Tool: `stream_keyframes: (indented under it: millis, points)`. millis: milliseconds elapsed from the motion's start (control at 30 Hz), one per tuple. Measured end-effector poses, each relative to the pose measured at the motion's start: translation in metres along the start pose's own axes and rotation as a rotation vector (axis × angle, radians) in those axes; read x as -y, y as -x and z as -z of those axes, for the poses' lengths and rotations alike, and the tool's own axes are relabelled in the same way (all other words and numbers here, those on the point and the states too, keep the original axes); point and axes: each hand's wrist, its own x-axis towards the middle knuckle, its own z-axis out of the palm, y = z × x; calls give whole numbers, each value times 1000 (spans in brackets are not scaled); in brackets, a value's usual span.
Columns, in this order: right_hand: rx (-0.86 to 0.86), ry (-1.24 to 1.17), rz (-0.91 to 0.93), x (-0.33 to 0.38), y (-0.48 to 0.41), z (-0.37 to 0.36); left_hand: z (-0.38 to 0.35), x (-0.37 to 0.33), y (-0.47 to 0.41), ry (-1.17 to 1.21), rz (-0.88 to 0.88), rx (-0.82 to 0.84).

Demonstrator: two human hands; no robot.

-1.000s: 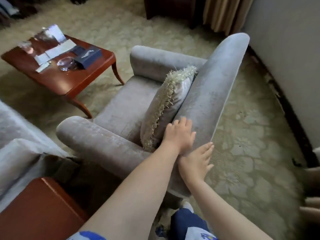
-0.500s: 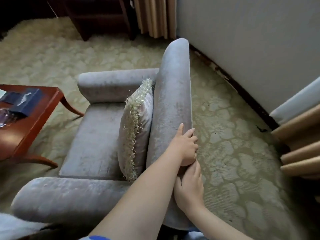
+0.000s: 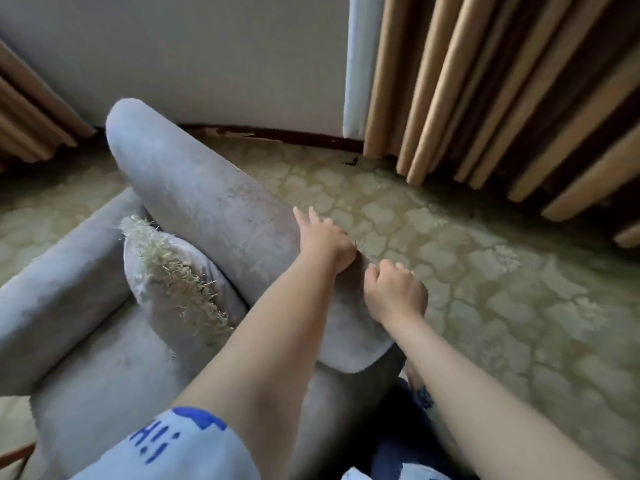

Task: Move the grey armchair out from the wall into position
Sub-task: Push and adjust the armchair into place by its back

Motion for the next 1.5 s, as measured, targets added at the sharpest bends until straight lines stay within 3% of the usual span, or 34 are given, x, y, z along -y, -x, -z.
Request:
stream_keyframes:
  millis: [100,233,500,767,1000,1233,1500]
  points:
    - [-57,-29,-43,7,-4,-4,-9,5,2,82,-176,-112]
    - [-126,-8,-69,7,-5,-13,-21,9,3,149,-190,-263]
    - [-40,78,-159,10,-8,-13,-12,3,1,138,-166,-107]
    - [-182,101,-132,3,30,-21,-34,7,41,188,-226,-323]
    - [-189,133,-191,-25,87,-30,-62,-16,86,185,-312,-346]
    - [-207,133,-153,-25,80,-33,-65,-20,79,204,-273,-400]
    - [-65,118,-55,-25,83,-14,-56,-18,88,224,-280,-337]
